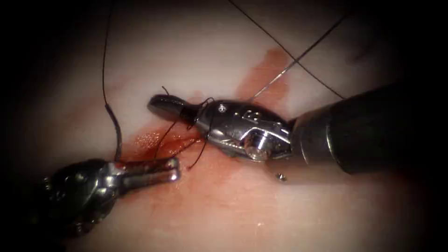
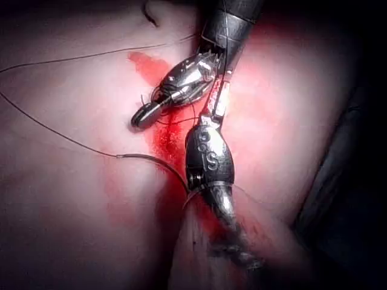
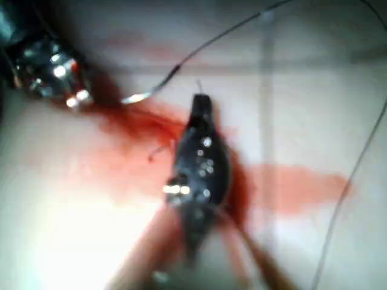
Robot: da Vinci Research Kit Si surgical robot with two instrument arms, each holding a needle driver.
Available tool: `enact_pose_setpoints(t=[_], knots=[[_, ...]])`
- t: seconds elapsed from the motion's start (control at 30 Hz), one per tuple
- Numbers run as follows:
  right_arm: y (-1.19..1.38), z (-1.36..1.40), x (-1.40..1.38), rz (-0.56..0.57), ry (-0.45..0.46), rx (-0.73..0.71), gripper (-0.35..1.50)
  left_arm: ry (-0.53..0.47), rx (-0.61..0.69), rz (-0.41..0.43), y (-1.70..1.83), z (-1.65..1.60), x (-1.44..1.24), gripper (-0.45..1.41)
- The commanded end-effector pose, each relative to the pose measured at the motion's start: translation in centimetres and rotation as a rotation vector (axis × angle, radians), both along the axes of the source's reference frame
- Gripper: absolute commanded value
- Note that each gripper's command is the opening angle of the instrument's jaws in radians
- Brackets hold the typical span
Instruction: Wound Closure
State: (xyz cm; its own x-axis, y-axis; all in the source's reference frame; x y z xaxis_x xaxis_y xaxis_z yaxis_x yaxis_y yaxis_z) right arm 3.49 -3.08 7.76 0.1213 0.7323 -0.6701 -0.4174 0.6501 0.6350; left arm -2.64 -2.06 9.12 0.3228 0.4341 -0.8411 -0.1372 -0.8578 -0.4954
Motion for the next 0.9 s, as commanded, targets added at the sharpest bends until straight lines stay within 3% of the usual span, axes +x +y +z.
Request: enact_pose_setpoints(t=[0.03, 0.3, 0.6, 0.9], knots=[[-0.03, -0.05, 0.02, -0.004, -0.004, -0.020, -0.35, 0.000, 0.009, -0.005, -0.01, 0.04, -0.01, -0.45], [0.00, -0.20, -0.07, -0.042, -0.012, -0.072, -0.35, 0.037, 0.042, -0.019, 0.26, 0.03, 0.28, -0.45], [0.00, -0.24, -0.07, -0.078, 0.000, -0.089, -0.35, 0.087, 0.052, -0.024, 0.61, 0.13, 0.37, -0.45], [-0.15, -0.42, -0.05, -0.085, 0.015, -0.097, -0.35, 0.173, 0.050, -0.018, 1.44, 0.25, 0.35, -0.45]])
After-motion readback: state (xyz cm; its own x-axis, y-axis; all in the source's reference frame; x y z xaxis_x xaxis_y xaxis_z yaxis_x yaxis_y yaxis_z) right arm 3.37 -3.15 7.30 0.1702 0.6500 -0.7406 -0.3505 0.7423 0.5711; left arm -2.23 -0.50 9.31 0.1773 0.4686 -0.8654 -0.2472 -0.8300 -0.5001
